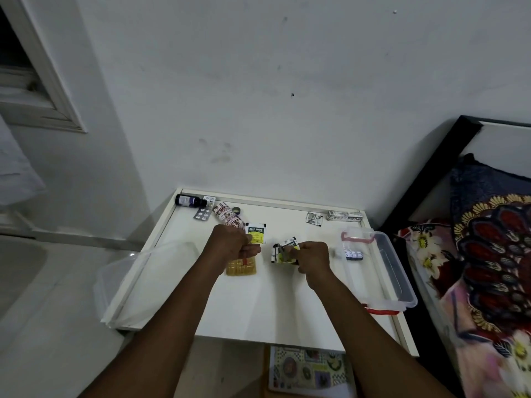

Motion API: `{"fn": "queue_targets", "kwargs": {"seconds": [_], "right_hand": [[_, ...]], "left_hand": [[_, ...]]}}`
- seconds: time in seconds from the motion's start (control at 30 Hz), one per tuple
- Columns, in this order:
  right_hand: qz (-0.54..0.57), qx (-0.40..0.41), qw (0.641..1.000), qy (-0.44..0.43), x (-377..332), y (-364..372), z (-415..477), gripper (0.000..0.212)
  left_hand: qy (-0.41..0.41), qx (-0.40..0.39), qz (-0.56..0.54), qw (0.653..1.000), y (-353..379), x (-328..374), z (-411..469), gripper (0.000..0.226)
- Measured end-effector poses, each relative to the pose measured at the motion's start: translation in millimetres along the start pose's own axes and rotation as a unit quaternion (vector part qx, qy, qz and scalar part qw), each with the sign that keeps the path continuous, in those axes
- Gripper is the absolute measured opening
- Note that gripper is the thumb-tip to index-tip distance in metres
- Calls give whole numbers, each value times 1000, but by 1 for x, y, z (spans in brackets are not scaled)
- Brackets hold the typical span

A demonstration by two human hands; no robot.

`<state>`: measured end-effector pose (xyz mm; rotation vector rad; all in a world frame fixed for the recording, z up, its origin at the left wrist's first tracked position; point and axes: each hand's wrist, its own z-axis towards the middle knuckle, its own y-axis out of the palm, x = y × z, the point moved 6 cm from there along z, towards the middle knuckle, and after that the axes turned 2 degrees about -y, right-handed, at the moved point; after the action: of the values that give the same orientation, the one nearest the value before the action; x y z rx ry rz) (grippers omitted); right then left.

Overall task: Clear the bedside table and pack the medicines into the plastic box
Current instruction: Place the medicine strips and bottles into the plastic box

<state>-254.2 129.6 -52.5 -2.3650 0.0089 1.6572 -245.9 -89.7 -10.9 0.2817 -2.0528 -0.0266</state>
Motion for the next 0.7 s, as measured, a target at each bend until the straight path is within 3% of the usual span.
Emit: {"fn": "queue_targets", "kwargs": {"seconds": [0.07,0.17,0.2,0.3,0.43,0.57,0.7], "right_hand": [[54,1,998,21,-3,-2,5,24],[237,-77,965,84,-11,7,7,17],[253,-97,959,81,-16,10,6,15],[186,-97,977,42,-23,22,0,8],[88,-18,995,-47,-28,23,-2,16],[69,22,990,-120,-36,20,-4,16],[71,52,988,-128,-36,24,-8,11]], "left_hand": [[-3,0,8,1000,0,-3,4,10],[-3,-1,18,1000,0,-5,8,11],[-4,-4,19,1000,0,-5,9,10],[-5,-30,19,999,6,-6,8,7],[-2,-71,-4,997,11,-9,6,6],[-8,-108,-18,994,13,-11,4,16],[-19,-125,-15,992,14,-13,4,17]]}}
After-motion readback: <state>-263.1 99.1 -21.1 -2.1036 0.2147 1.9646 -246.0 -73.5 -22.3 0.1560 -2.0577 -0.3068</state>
